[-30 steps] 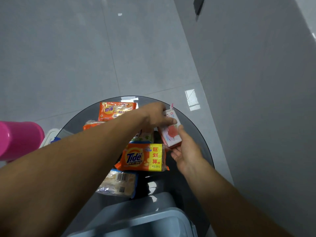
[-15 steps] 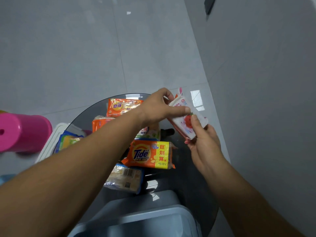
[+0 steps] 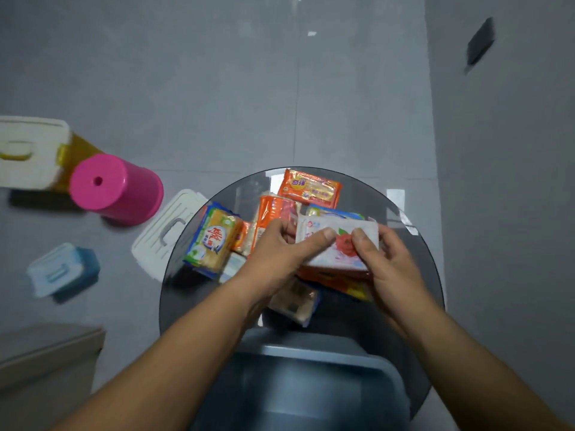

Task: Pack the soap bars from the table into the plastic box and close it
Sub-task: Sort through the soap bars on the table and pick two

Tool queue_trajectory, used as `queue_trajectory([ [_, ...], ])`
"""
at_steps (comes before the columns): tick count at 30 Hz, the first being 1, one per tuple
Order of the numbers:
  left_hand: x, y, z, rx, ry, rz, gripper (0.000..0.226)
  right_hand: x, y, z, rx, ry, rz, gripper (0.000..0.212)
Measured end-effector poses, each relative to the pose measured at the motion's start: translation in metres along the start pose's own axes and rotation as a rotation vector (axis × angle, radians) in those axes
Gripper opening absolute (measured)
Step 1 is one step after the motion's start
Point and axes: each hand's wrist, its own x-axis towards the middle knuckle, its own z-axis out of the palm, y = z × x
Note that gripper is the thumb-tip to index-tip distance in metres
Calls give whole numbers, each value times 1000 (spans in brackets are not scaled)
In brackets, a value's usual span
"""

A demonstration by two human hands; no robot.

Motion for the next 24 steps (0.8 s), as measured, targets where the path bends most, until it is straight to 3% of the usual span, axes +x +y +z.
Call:
queue_trajectory([
  [3,-11,-10,-33,-41,21,-23,68,1,1,22,-29,-58,26,40],
  [6,-15,-26,-71,-153,16,-31,62,4,0,40,-29,-111,80,49],
  [9,-7,-55,-107,-193,251,-76,47,8,2,59,-33,-136,113,50],
  [13,11,-96,-144,-210,508,-196,58,15,5,84,-65,-156,131,44],
  [15,16,-103,-150,-285,519,-270,66,17,7,91,-77,-155,135,43],
  [19,30,-110,-150,-461,395,-390,36,22,13,96,-72,-145,135,29],
  [24,39,-117,-152,-457,422,-303,22,23,19,100,-78,-120,129,30],
])
